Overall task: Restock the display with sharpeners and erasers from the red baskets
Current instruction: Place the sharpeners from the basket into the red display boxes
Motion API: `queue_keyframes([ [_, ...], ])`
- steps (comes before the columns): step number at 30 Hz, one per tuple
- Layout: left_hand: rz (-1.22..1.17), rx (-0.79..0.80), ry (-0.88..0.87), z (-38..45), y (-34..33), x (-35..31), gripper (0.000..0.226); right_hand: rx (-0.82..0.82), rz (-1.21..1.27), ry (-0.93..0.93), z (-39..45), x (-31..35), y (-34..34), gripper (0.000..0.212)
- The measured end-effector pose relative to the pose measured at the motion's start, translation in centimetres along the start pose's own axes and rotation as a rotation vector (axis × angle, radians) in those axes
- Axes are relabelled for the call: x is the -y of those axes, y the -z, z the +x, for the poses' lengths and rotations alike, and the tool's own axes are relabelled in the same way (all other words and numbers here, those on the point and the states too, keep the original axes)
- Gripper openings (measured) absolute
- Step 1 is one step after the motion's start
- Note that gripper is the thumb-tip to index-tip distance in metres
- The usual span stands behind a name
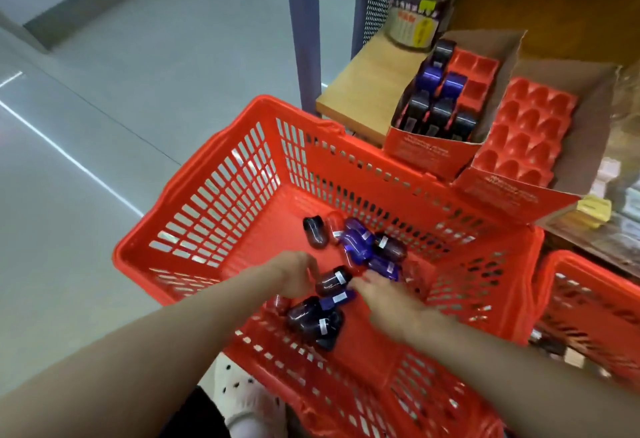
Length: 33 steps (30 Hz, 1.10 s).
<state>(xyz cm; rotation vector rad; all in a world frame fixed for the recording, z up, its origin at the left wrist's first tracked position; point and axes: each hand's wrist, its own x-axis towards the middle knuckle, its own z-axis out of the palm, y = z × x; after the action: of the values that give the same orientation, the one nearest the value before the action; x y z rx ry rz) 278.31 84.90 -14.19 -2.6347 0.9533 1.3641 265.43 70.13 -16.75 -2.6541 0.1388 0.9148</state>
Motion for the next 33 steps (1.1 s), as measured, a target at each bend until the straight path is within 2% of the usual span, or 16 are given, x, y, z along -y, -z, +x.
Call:
queue_keyframes([
  [3, -0.092, -0.060, -0.040, 2.1, -1.7, -0.8, 0.032, -0.071, -0.115, 0.068, 2.1, 1.3, -1.6, 0.060],
  [5, -0.138, -0.074, -0.047, 2.4, -2.8, -0.8, 0.034, -0.117, -0.199, 0.073, 3.0, 1.8, -2.6, 0.057],
  [7, -0.170, -0.074, -0.061, 2.4, -3.6, -0.3, 0.042, -0.143, -0.159, 0.049, 3.7, 1.8, -3.2, 0.049],
  [10, -0.241, -0.084, -0.121, 1.8, -3.8, 0.1, 0.054, -0.161, 0.076, -0.022, 4.5, 1.4, -2.4, 0.035],
  [13, -0.353, -0.128, -0.175, 1.4, -3.0, -0.4, 0.052, -0.212, 0.398, -0.083, 4.4, 0.4, 0.2, 0.033],
  [16, -0.482, -0.208, -0.193, 1.0, -1.6, -0.8, 0.039, -0.221, 0.806, -0.128, 3.6, -0.6, 2.2, 0.046],
  [18, -0.653, -0.245, -0.125, 0.8, -0.8, -0.4, 0.028, -0.290, 0.989, -0.172, 2.9, -1.1, 2.3, 0.054],
  [19, -0.805, -0.245, -0.058, 0.6, -0.4, 0.0, 0.024, -0.312, 0.952, -0.195, 2.5, -1.2, 2.2, 0.054],
  [20, -0.975, -0.239, 0.013, 0.4, -0.1, 0.4, 0.023, -0.277, 0.812, -0.187, 2.1, -1.3, 1.7, 0.051],
  [22, -1.294, -0.198, 0.121, 0.0, 0.4, 1.3, 0.024, -0.102, 0.409, -0.057, 1.5, -1.0, 0.4, 0.047],
  [23, -1.403, -0.172, 0.135, 0.0, 0.6, 1.6, 0.023, -0.030, 0.271, 0.031, 1.4, -0.6, -0.4, 0.052],
  [25, -1.523, -0.149, 0.109, 0.2, 0.8, 2.1, 0.017, 0.043, 0.144, 0.156, 1.9, 0.6, -2.1, 0.064],
  [27, -1.624, -0.161, 0.068, 0.5, 0.9, 2.2, 0.016, 0.032, -0.018, 0.209, 2.8, 1.9, -3.4, 0.069],
  [30, -1.739, -0.200, 0.046, 0.9, 1.2, 2.0, 0.026, -0.032, -0.228, 0.215, 3.8, 3.2, -5.0, 0.077],
  [33, -1.893, -0.173, -0.007, 0.8, 1.7, 1.9, 0.035, -0.041, -0.330, 0.223, 4.2, 3.3, -5.6, 0.083],
])
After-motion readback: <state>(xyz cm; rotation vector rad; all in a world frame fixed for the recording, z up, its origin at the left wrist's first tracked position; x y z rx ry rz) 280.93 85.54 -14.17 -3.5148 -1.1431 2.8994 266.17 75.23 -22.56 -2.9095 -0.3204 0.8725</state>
